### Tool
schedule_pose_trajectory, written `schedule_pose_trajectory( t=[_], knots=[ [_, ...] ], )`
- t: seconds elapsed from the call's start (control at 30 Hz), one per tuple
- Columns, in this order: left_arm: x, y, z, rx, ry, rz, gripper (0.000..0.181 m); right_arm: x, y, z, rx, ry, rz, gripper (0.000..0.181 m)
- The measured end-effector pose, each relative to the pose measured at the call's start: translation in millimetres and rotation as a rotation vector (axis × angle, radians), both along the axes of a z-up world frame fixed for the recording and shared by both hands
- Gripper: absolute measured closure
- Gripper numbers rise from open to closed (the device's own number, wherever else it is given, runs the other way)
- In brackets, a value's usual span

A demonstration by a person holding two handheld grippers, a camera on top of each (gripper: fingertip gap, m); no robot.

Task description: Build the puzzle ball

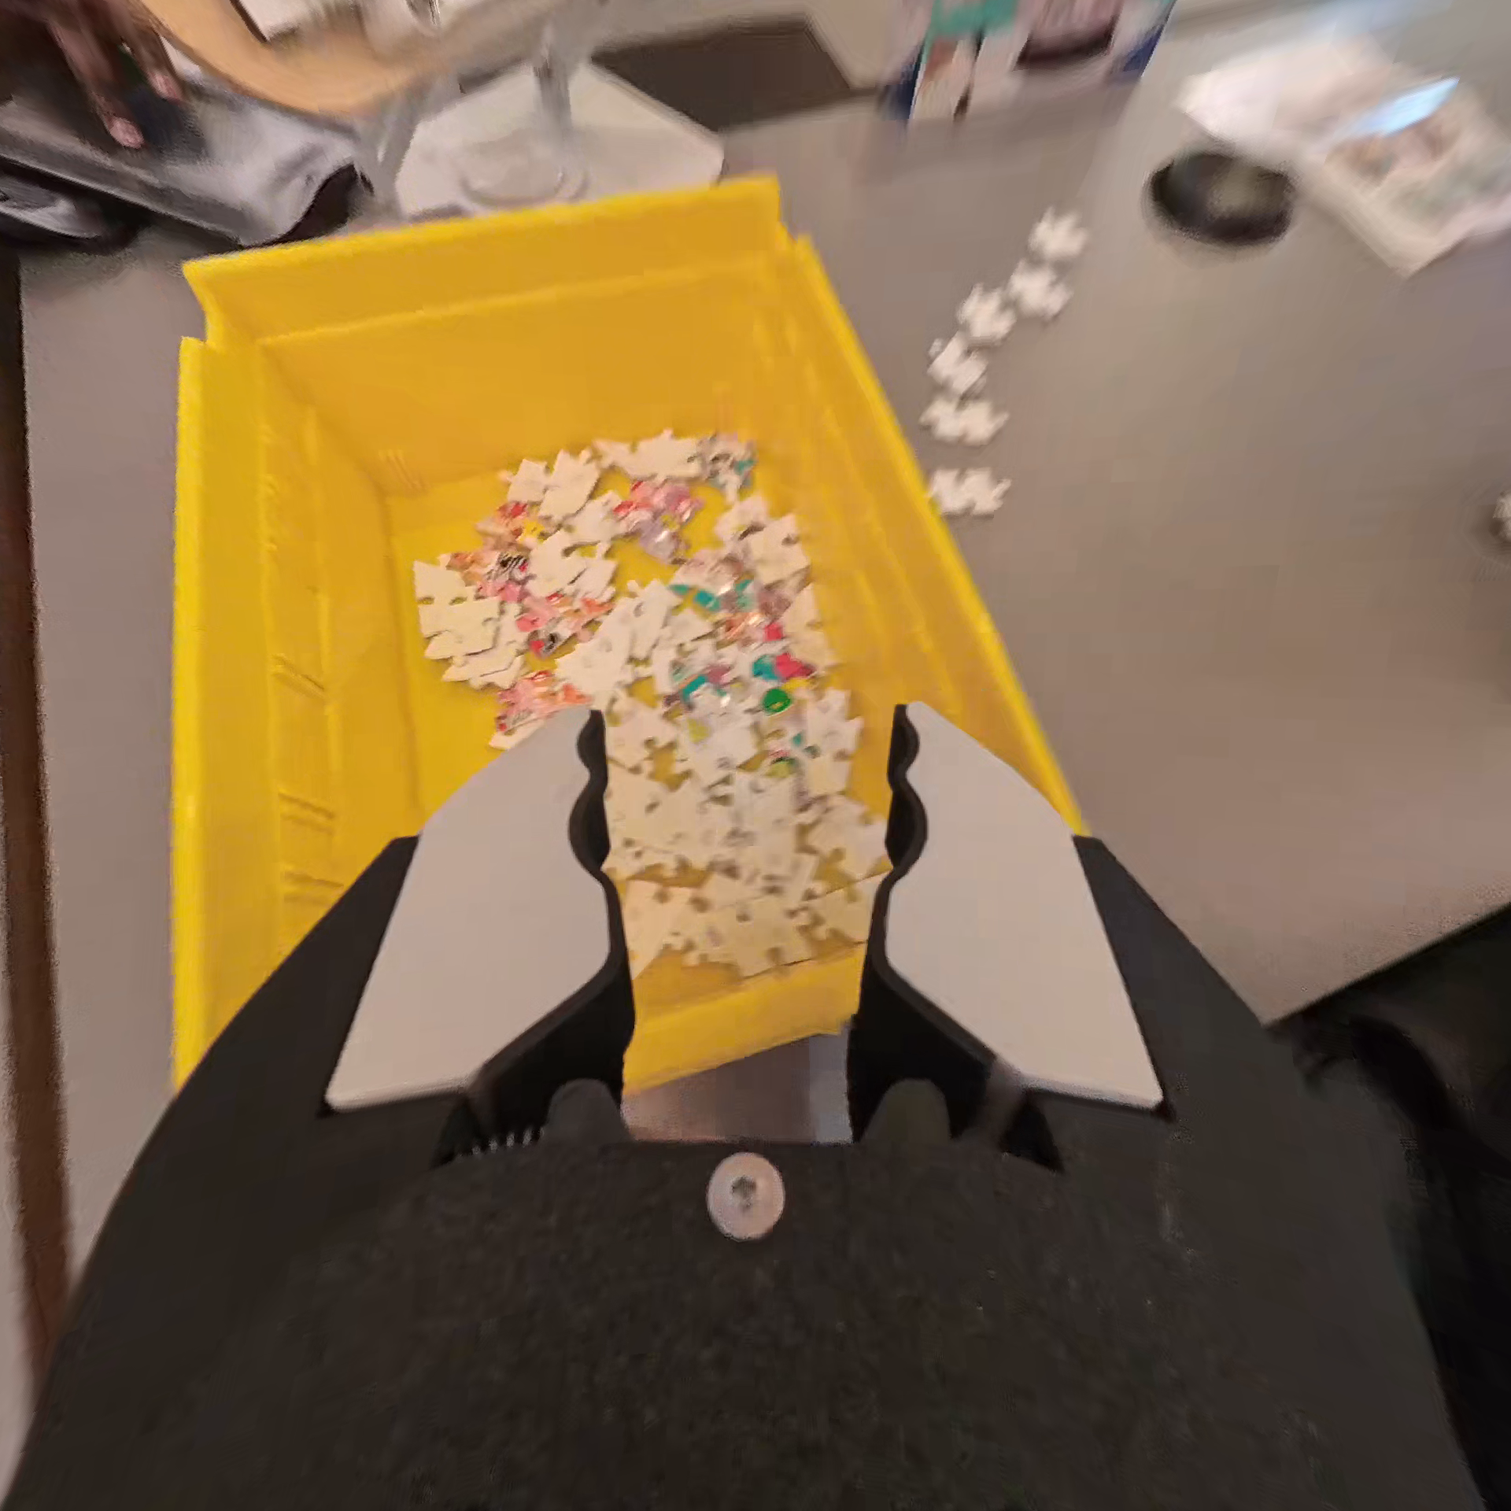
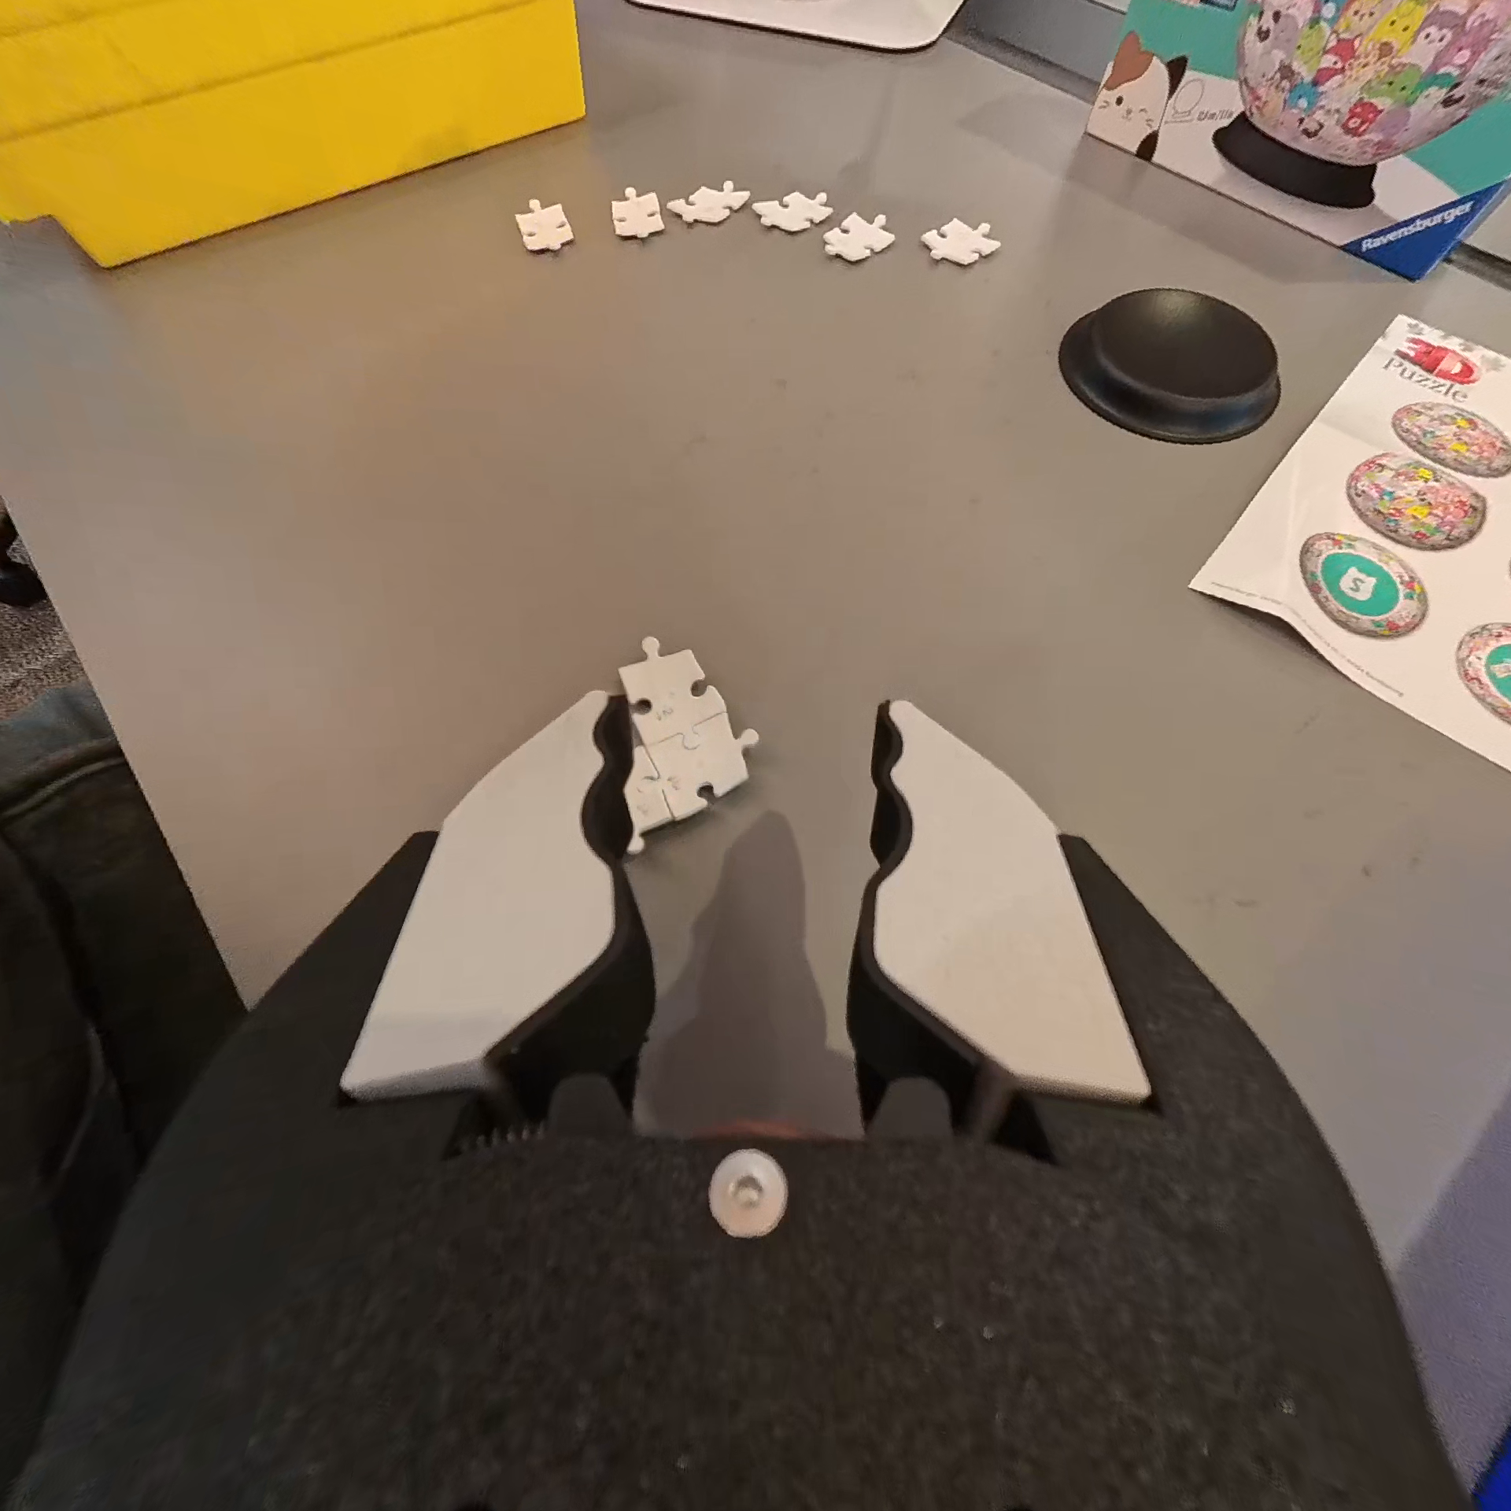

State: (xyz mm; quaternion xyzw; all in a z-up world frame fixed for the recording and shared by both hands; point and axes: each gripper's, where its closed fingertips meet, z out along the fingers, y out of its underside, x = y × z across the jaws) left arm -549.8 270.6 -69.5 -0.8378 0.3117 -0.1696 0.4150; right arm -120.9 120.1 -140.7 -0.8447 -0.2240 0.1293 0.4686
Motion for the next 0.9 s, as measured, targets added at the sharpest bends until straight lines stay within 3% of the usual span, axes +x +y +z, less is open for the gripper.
schedule_pose_trajectory(
  t=[0.13,0.3,0.53,0.73,0.9],
  knots=[
    [2.2,23.6,-37.5,-0.047,0.200,-0.110,0.118,5.1,-0.9,-1.6,-0.005,0.013,-0.021,0.125],
    [24.3,42.3,-64.2,-0.124,0.208,-0.249,0.123,6.3,-3.1,-3.6,-0.007,0.006,-0.041,0.125],
    [27.1,54.5,-107.0,-0.227,0.358,-0.268,0.129,4.9,-3.7,-5.0,-0.013,-0.013,-0.054,0.126],
    [22.0,54.1,-114.3,-0.225,0.392,-0.229,0.149,4.9,-2.9,-5.7,-0.021,-0.012,-0.053,0.127],
    [21.0,52.4,-112.6,-0.205,0.403,-0.226,0.150,-0.5,0.1,-2.7,-0.012,-0.015,-0.032,0.128]
  ],
)
